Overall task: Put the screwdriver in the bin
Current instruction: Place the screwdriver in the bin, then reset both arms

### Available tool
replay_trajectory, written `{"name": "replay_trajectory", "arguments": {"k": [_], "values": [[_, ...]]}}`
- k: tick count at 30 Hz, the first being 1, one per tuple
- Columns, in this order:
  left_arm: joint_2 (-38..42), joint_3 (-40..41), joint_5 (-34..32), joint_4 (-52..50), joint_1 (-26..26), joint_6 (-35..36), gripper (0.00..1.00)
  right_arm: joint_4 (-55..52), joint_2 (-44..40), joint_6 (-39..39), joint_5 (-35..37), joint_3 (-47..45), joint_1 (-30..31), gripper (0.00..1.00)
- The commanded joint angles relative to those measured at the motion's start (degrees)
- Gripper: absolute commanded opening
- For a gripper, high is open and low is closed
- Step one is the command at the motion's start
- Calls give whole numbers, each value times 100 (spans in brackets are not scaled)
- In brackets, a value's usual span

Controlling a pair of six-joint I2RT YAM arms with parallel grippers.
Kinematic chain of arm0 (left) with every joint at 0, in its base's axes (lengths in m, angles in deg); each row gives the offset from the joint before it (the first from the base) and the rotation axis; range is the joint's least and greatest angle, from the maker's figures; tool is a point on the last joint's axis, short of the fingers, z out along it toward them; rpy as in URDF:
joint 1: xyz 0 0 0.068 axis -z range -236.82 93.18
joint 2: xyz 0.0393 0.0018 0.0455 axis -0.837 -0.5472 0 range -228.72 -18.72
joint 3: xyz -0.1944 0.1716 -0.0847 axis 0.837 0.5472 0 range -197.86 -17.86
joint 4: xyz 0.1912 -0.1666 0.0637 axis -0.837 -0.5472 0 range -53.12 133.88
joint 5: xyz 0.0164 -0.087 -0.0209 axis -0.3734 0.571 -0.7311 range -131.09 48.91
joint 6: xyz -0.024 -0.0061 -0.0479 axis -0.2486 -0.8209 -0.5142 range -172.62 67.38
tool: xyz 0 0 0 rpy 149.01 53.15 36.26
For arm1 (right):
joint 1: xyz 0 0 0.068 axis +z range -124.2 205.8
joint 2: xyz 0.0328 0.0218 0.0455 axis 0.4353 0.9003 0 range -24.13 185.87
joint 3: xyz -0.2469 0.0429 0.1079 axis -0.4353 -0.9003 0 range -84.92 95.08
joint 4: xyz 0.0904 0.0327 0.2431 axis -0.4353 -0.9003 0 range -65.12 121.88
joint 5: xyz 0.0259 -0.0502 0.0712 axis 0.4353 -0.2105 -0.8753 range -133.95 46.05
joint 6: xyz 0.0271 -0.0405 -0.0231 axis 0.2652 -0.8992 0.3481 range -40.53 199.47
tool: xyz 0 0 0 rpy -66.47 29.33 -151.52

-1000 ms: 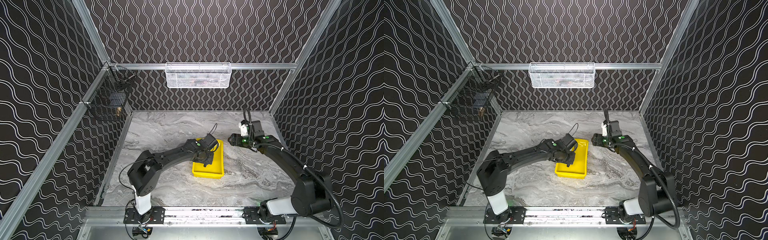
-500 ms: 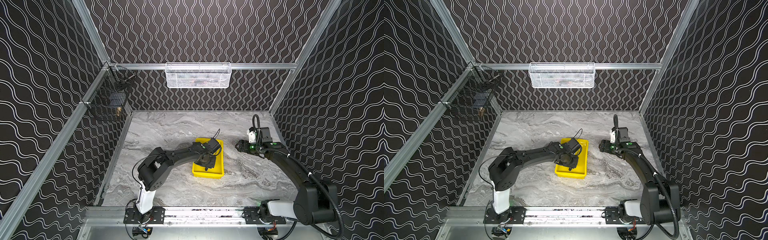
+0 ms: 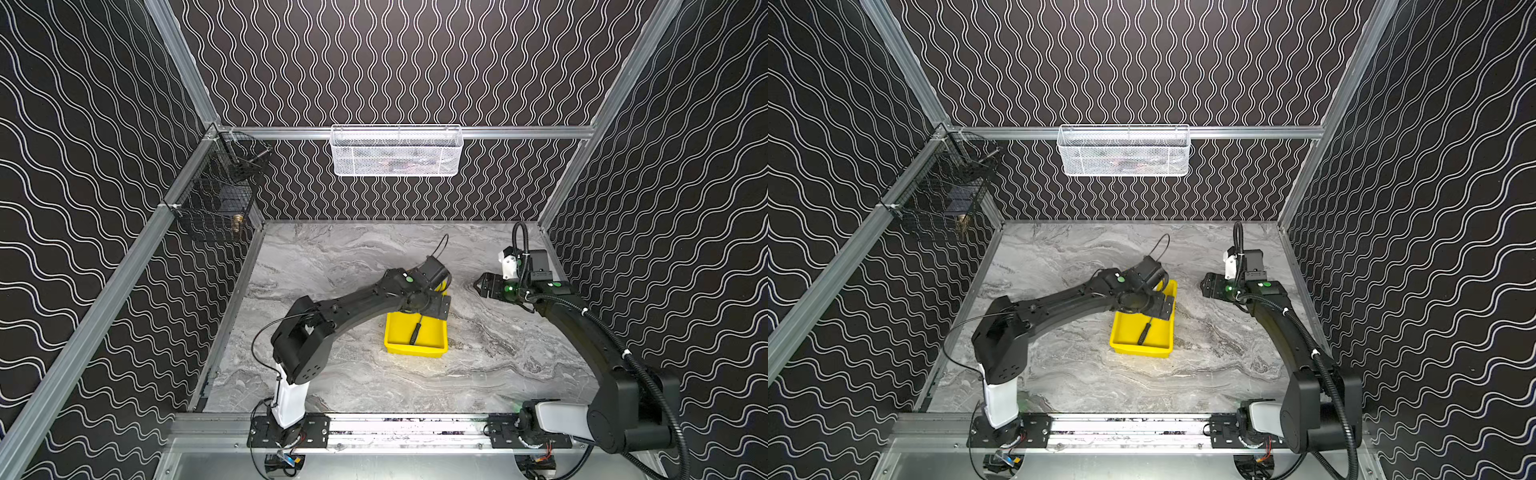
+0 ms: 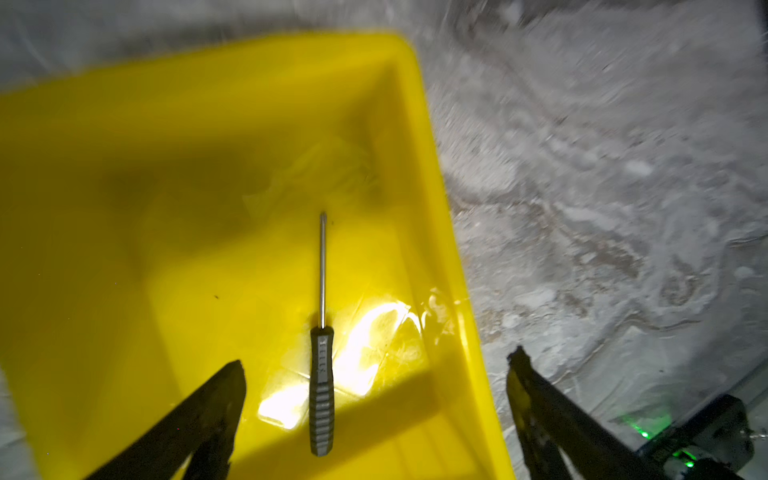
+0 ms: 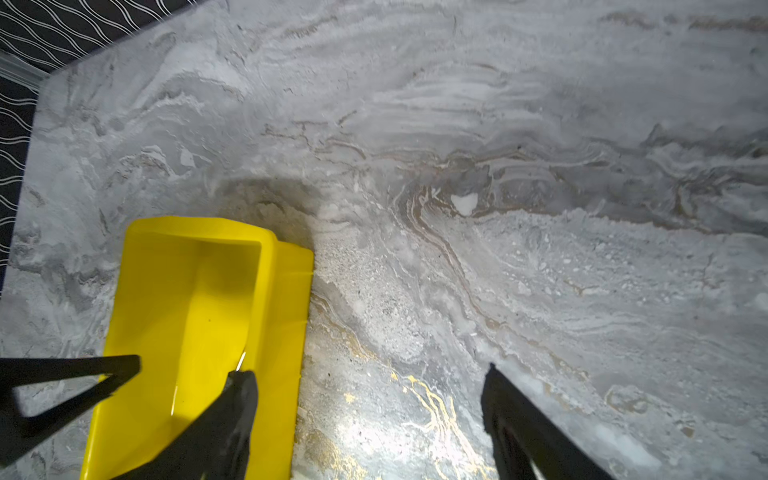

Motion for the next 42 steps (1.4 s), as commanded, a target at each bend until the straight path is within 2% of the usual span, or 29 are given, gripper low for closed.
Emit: {"name": "replay_trajectory", "arguments": {"k": [1,5,7,9,12,16,20,22,24,26,29,31,32,36,42], "values": [[267,-424,-372,-296,-169,625,99,-85,-108,-97,-139,289,-54,86],[895,-341,-675,-46,-651,1092,99,33,-334,-89,-135,509,-140,91],[1264,-73,-130,290,-1218,1259,99,180,-439,-23,-195,609,-215,94],[1637,258,-40,524,-1686,1310,99,251,-520,-1,-281,764,-290,97],[2371,1022,-1058,1083,-1928,1584,99,460,-686,-2,-73,872,-379,99],[3102,1950,-1894,1673,-2205,1851,99,824,-916,115,389,734,-548,99],[3610,3009,-1848,2427,-2736,2088,99,1279,-1147,401,774,275,-739,99],[3808,3475,-1964,2642,-3069,1856,99,1634,-1285,542,709,-143,-830,99],[4042,3918,-1519,2934,-3452,1855,99,1872,-1430,565,694,-402,-864,99],[4250,4508,-1033,3646,-3798,2057,99,2160,-1560,578,814,-696,-873,99],[4434,5410,-1124,4649,-4102,2360,99,2668,-1701,617,939,-1131,-873,99],[4493,5987,-887,5421,-4292,2836,99,2751,-1681,499,859,-1237,-873,99],[4498,6138,-836,5600,-4370,2822,99,2691,-1658,478,867,-1222,-873,99],[4519,6345,-278,5640,-4811,2623,99,2706,-1584,239,666,-1204,-873,99],[4506,6407,-90,5916,-5008,2796,99,3072,-1666,-10,298,-1275,-873,99]]}}
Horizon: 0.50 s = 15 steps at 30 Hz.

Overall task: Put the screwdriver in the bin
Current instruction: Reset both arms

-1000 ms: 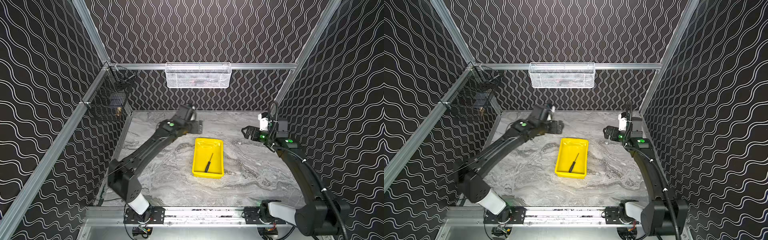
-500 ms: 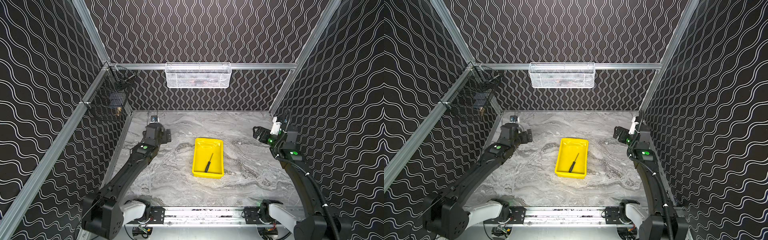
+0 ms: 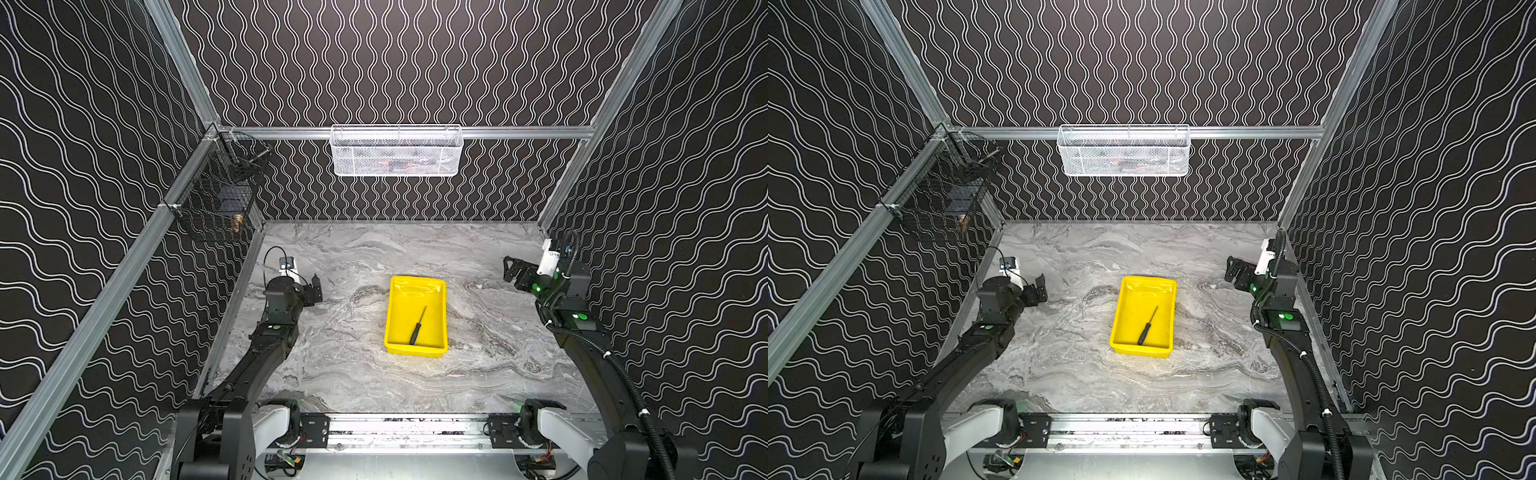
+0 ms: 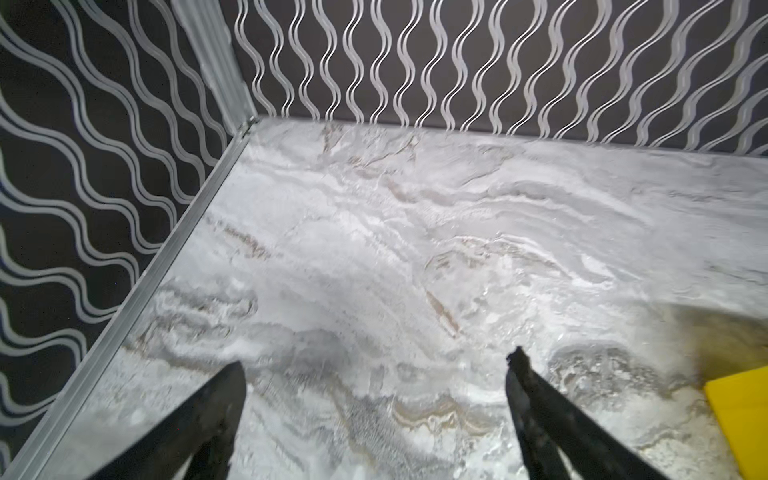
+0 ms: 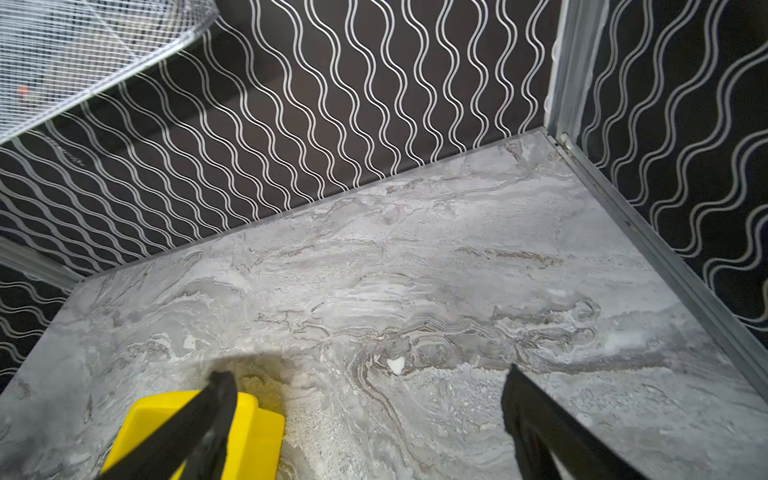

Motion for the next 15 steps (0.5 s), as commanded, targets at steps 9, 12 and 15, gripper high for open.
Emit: {"name": "replay_trajectory", "arguments": {"k": [9,12,15], "values": [[-368,684,355,1794,-235,343,99,2492,-265,-1057,417,-1369,-1,99],[-582,956,385,2495,-235,494,99,3084,-6,-1336,421,-1833,-1,99],[-879,997,565,2800,-389,497,99,4015,334,-1194,422,-2279,-1,99]]}}
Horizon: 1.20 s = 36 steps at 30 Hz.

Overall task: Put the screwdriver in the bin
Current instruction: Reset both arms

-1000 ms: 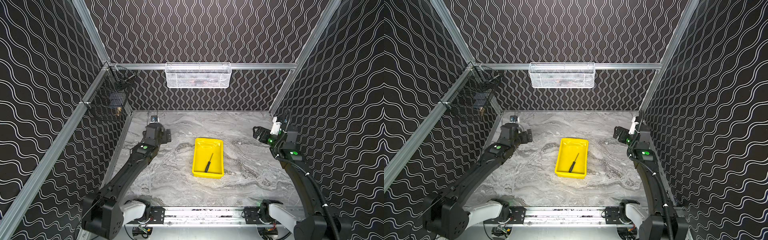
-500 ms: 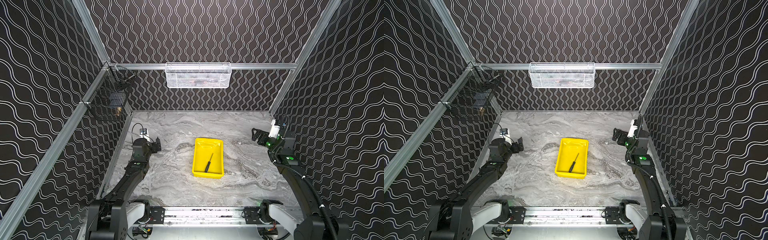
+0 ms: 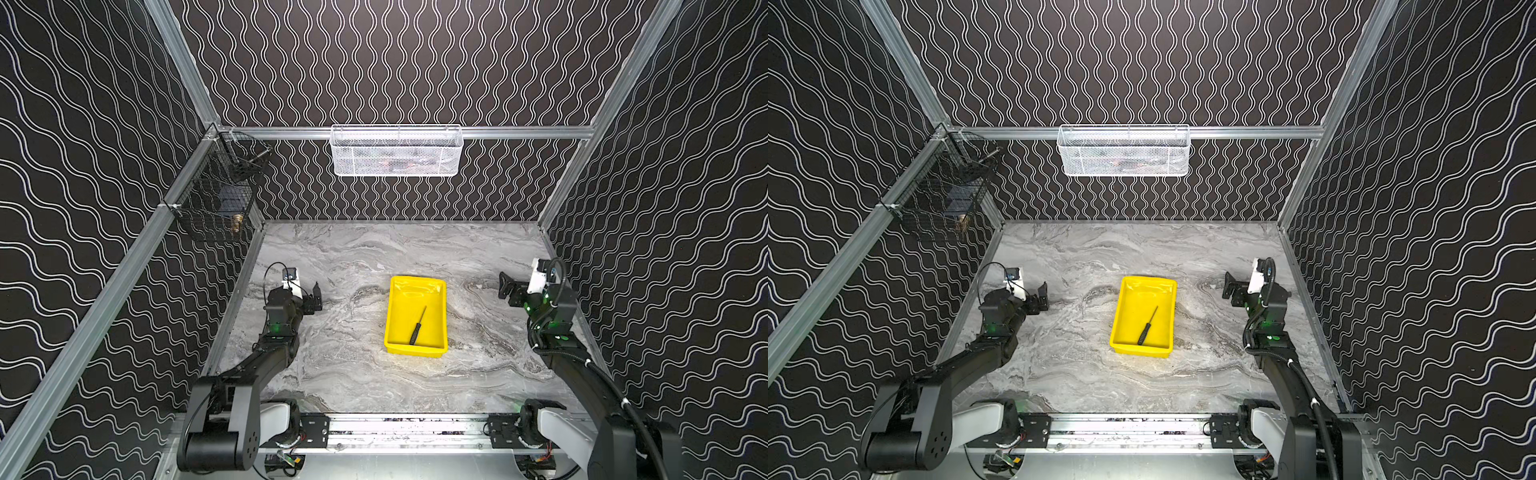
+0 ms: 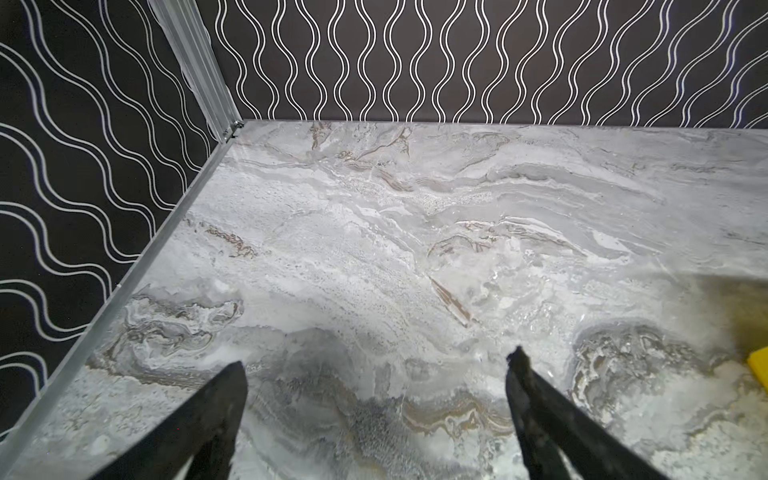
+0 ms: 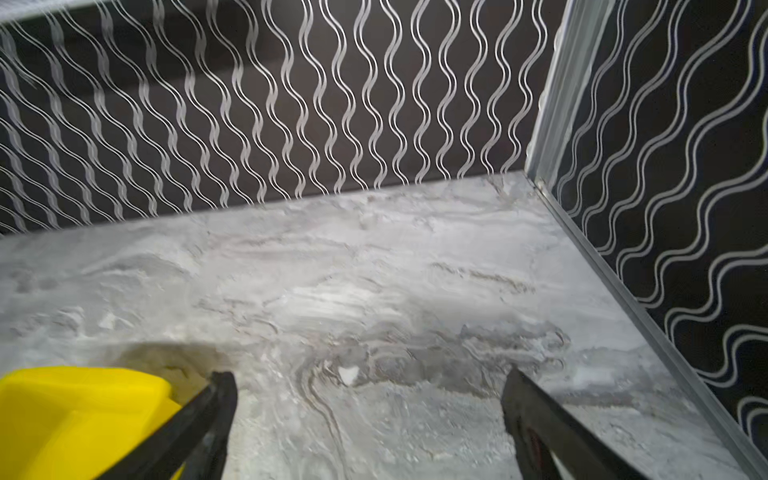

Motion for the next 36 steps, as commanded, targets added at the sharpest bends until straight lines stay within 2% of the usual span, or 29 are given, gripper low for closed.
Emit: {"name": "replay_trajectory", "arguments": {"k": [1,6,7,8,10,13,17,21,27,36], "values": [[-213,51,286,944,-151,164,99,1536,243,-135,63,-369,-1,99],[-754,119,331,1509,-197,126,99,3141,992,-273,175,-991,-1,99],[-844,59,401,1374,-233,132,99,3505,1171,-315,138,-1089,-1,99],[-959,46,434,1404,-246,135,99,3581,1271,-289,128,-1088,-1,99],[-1238,83,579,1702,-274,146,99,2998,1268,-268,136,-953,-1,99],[-1776,91,671,2207,-306,122,99,3487,1567,-334,38,-1010,-1,99],[-1916,-217,919,1761,-309,228,99,3735,1778,-394,-84,-1085,8,99],[-2044,-493,1234,1376,-300,388,99,4474,2208,-389,-16,-1285,6,99],[-2066,-420,1392,1536,-291,447,99,5619,2813,-374,79,-1549,25,99],[-2059,-232,1474,1889,-275,519,99,3977,2738,-174,188,-802,-17,99]]}}
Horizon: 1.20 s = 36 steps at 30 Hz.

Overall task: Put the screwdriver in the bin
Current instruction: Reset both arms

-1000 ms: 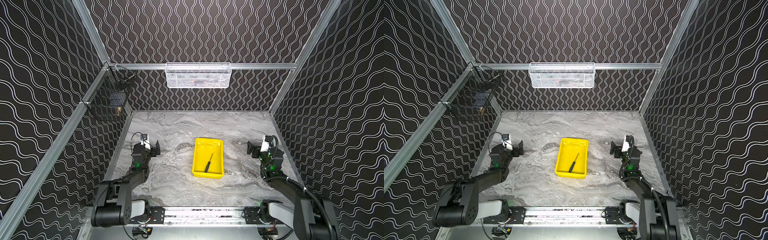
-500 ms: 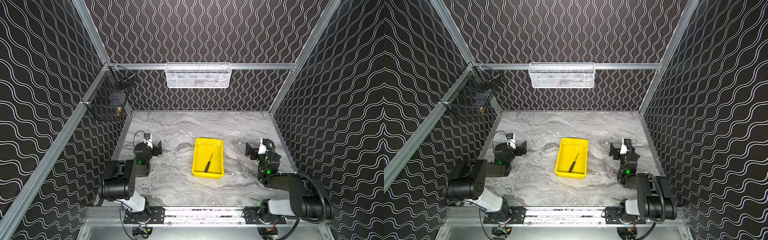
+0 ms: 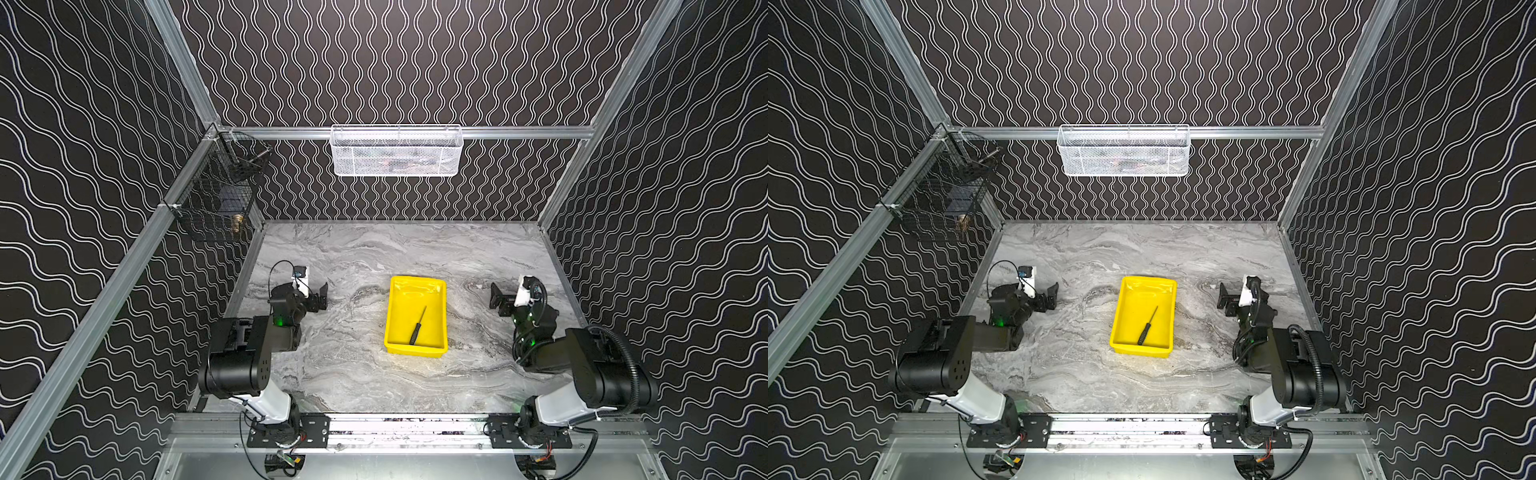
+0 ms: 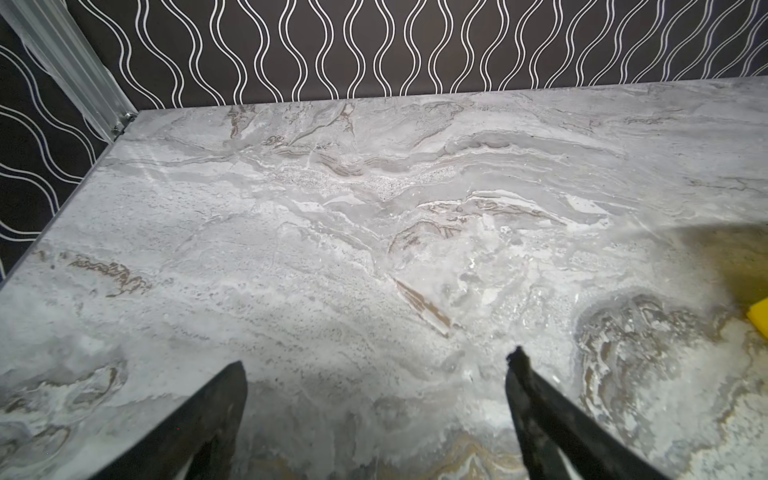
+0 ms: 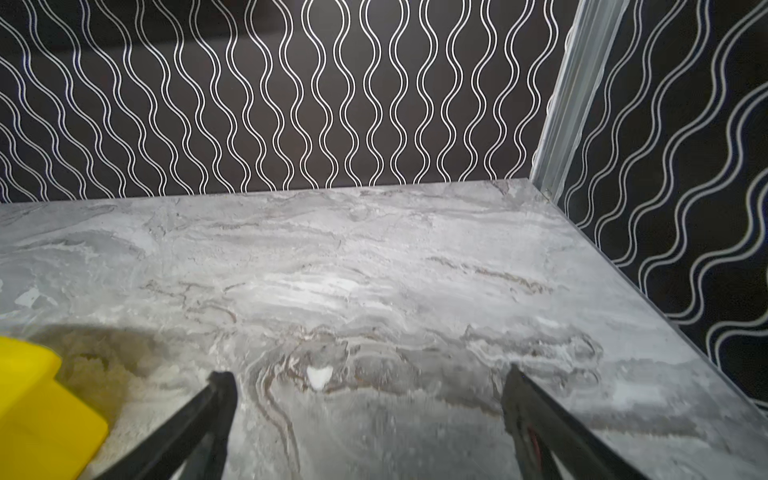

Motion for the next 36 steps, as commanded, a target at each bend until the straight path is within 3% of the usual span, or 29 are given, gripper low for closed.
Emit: {"name": "replay_trajectory", "arguments": {"k": [1,5,9,11,14,18,21,25,28,31,36], "values": [[15,141,88,400,26,105,99,-369,15,191,205,127,-43,99],[14,273,-57,612,72,125,99,-249,-9,209,183,39,-71,99],[-391,780,-908,1949,72,-220,99,922,11,279,370,-557,-72,99],[-221,649,-864,1429,72,-181,99,1245,30,228,310,-692,-73,99],[-264,320,-1025,880,241,-16,99,1096,-18,-223,-339,-650,23,99],[-282,161,-1185,573,487,148,99,908,36,-61,17,-501,43,99],[-290,138,-1249,541,538,187,99,-625,-46,350,1049,218,43,99],[-315,148,-1272,629,561,187,99,-47,67,280,1023,52,52,100],[-301,162,-1272,630,564,191,99,-602,-70,314,992,172,52,100],[-300,165,-1265,630,564,193,99,-122,57,266,935,57,52,100],[-293,173,-1272,657,564,194,99,-221,45,275,933,94,52,100]]}}
